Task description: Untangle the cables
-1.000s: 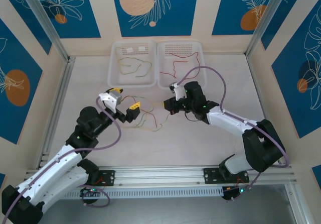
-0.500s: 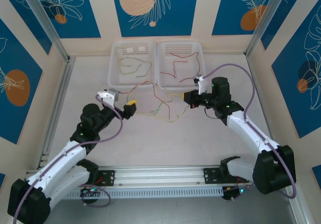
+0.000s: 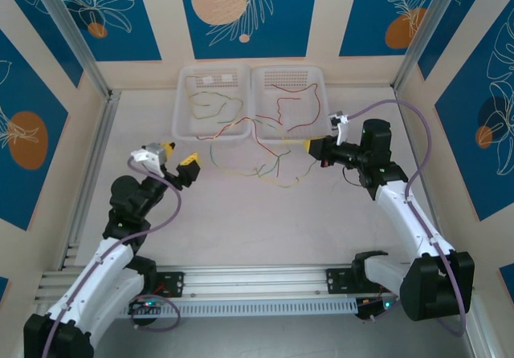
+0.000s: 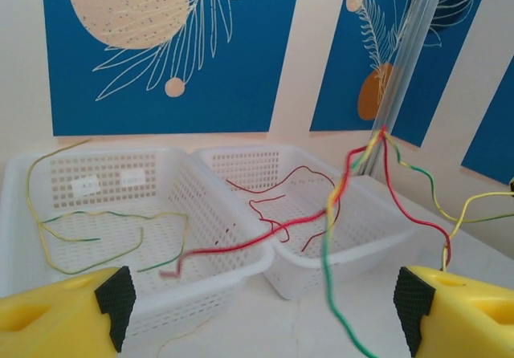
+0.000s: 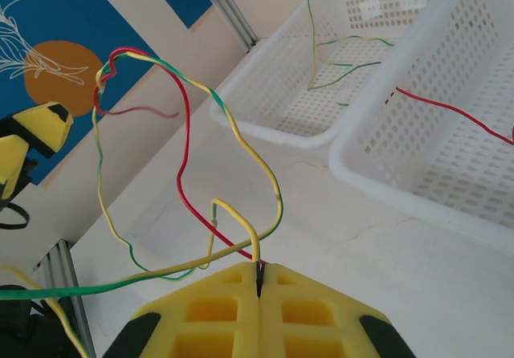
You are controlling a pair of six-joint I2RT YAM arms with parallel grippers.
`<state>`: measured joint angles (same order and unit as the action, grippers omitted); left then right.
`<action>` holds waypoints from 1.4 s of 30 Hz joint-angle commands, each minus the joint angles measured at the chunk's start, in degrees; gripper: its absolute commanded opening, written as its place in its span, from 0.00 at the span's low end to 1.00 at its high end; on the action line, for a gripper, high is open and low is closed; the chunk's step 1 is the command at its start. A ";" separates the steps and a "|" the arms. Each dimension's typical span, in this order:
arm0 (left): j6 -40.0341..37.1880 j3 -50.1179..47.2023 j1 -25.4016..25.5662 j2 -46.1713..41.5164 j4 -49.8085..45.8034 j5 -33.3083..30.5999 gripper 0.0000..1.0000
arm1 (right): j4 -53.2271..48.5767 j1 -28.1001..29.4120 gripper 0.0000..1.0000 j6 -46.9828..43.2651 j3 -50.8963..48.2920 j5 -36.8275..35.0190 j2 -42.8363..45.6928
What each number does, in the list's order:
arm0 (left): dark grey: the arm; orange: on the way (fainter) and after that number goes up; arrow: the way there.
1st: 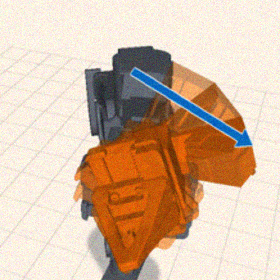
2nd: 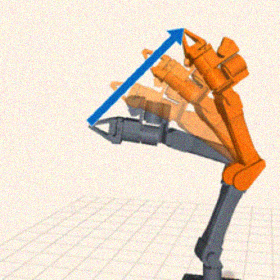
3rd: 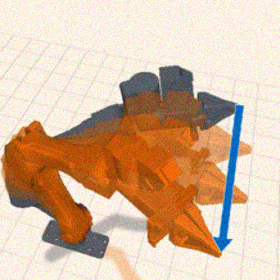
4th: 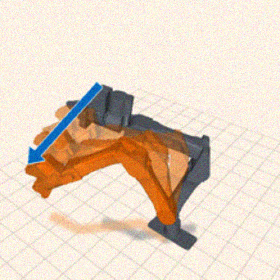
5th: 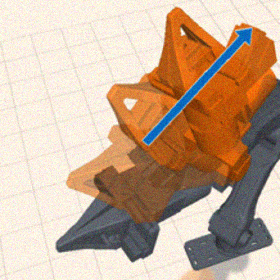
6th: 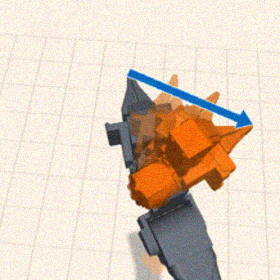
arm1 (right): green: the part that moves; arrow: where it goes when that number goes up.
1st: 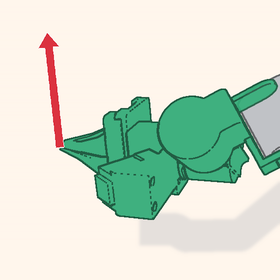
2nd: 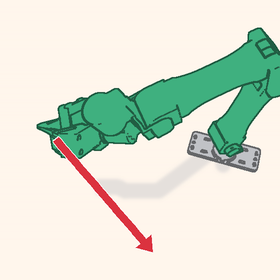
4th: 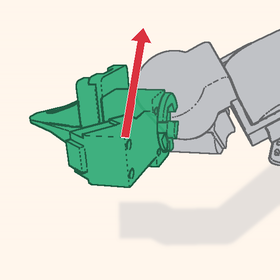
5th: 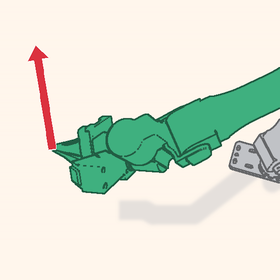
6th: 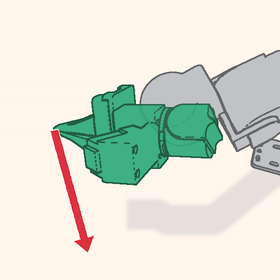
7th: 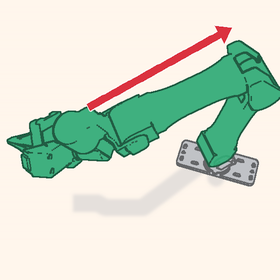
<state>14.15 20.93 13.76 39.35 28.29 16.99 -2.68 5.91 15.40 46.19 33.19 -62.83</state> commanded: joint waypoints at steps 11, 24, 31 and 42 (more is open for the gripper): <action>-1.28 0.57 -1.89 2.38 9.10 21.28 0.97 | -2.60 -4.57 0.00 1.39 5.28 9.87 1.16; -5.79 0.94 -0.84 0.16 4.39 17.96 0.97 | -6.52 -4.94 0.00 -1.20 8.37 15.19 -0.88; -6.60 1.25 -0.32 1.19 4.01 18.84 0.90 | -6.34 -4.85 0.00 -0.57 9.09 18.73 -2.93; -8.08 2.03 0.14 2.57 2.56 18.99 0.63 | -6.79 -4.47 0.00 -1.83 8.73 19.42 -3.69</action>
<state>6.92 21.10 13.41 42.13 30.61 34.94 -8.25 1.15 14.66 53.63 50.68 -65.91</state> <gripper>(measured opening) 0.655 0.045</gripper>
